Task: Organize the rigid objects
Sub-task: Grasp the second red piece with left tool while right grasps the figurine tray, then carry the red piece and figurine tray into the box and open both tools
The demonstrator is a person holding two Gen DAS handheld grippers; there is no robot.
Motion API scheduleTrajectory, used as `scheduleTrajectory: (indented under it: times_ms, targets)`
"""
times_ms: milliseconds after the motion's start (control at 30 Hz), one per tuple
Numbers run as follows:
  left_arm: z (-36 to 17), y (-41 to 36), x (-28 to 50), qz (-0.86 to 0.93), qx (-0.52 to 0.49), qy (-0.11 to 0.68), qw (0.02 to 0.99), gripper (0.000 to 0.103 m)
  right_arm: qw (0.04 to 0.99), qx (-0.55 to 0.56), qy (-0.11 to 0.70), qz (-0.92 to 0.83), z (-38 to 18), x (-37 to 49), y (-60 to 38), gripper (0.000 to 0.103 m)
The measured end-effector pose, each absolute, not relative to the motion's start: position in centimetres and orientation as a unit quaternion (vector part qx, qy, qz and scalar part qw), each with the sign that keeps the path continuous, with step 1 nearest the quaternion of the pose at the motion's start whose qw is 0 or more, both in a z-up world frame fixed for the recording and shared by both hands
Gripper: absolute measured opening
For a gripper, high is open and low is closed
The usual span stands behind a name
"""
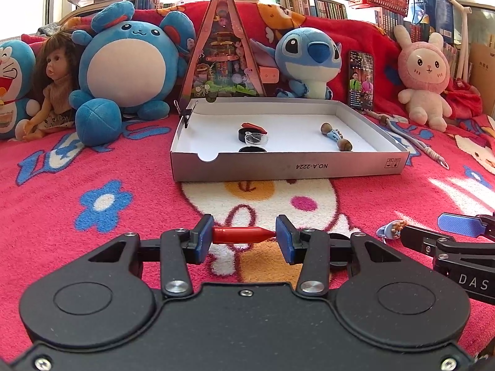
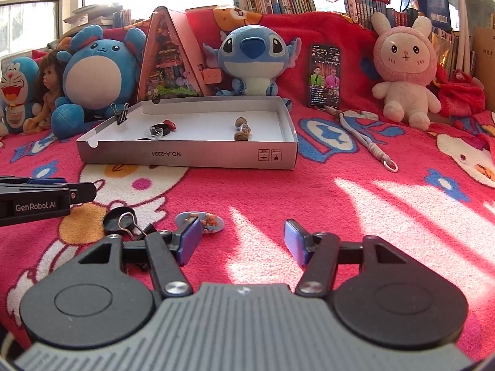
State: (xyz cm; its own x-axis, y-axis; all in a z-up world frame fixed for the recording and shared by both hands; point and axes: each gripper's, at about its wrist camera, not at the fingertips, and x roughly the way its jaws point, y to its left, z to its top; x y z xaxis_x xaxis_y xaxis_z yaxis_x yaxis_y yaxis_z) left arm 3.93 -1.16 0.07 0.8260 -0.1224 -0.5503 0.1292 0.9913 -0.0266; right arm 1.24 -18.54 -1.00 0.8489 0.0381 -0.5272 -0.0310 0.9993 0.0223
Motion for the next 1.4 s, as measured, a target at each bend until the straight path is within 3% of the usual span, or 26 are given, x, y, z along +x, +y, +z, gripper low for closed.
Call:
scheduleTrajectory:
  times_ms: [400,633,767,1267,1400]
  targets:
    - [0.2,-1.0,4.3,-0.064,0.004,0.286,0.956,0.042,0.957,0.024,0.286,0.033,-1.3,3.2,-16.7,0.071]
    - [0.3,-0.9,4.7,-0.064,-0.002,0.287,0.956,0.042,0.955,0.03,0.292,0.049,-1.4,3.6,-17.0,0.061]
    - [0.5,-0.9,5.0,-0.067,-0.002,0.287,0.955,0.042,0.954,0.03,0.293,0.051,-1.4,3.7,-16.9,0.045]
    - [4.8,-0.7,11.5,-0.107,-0.025,0.287,0.951,0.042,0.964,0.045,0.253,0.064,2.6,7.5,-18.6,0.044]
    - [6.2,-0.5,16.2,-0.143,-0.055,0.331,0.931,0.042,0.963,0.06,0.254,0.07,4.6,11.1,-19.9,0.044]
